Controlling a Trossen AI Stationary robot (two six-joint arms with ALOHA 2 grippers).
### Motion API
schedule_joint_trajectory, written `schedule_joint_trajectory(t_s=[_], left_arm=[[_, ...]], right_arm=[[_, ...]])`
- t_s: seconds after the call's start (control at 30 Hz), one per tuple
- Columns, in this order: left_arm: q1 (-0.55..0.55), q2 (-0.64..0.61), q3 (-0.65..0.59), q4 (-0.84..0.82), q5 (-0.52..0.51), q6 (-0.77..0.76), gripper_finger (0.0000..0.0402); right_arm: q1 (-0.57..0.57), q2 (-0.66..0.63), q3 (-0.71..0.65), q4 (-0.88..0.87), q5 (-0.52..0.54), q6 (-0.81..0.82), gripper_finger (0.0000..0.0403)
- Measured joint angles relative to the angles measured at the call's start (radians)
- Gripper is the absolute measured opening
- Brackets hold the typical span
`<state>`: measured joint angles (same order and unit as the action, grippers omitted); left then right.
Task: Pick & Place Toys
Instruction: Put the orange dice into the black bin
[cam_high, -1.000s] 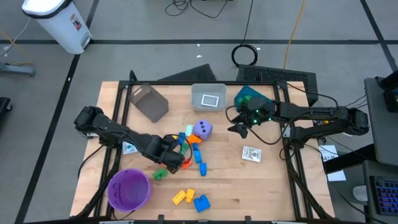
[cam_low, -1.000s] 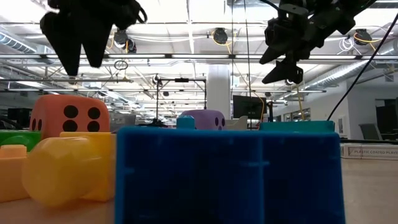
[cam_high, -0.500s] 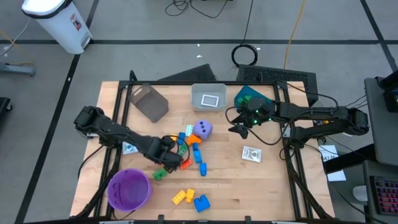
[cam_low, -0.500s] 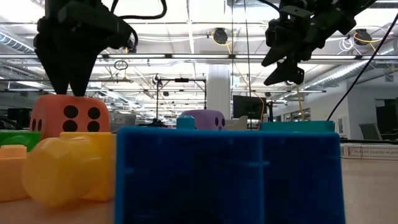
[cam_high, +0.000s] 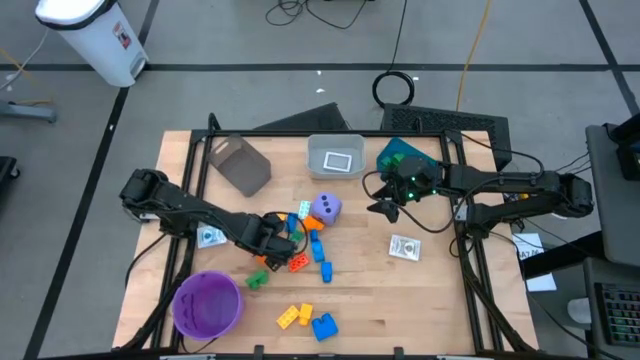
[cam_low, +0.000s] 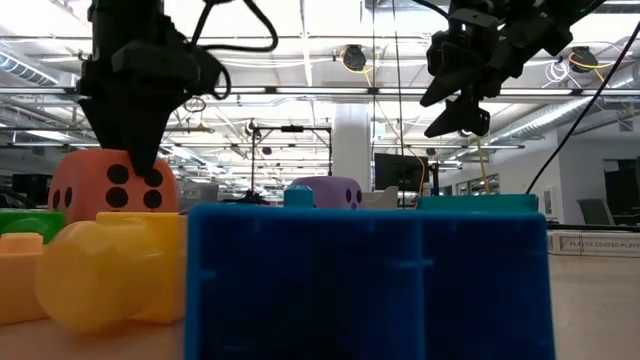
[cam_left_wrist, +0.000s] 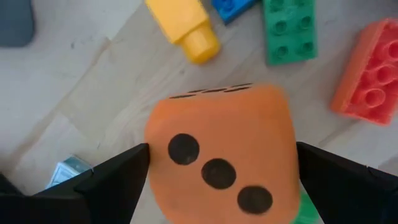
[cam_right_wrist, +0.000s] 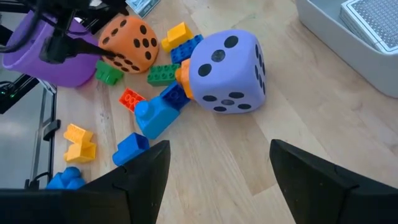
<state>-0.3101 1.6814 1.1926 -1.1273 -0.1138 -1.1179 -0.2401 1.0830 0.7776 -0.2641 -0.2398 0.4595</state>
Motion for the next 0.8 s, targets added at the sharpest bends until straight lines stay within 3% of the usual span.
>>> schedule_joint_trajectory(t_s=[0.17, 0.8], left_arm=[[0.004, -0.005, -0.050, 0.067, 0.009, -0.001, 0.0400], [0.011, 0.000, -0.052, 0.074, 0.023, 0.040, 0.0400]], right_arm=[[0.000, 0.000, 0.000, -0.002, 0.000, 0.000, 0.0267], [0.000, 0.000, 0.000, -0.002, 0.004, -0.011, 0.0267]])
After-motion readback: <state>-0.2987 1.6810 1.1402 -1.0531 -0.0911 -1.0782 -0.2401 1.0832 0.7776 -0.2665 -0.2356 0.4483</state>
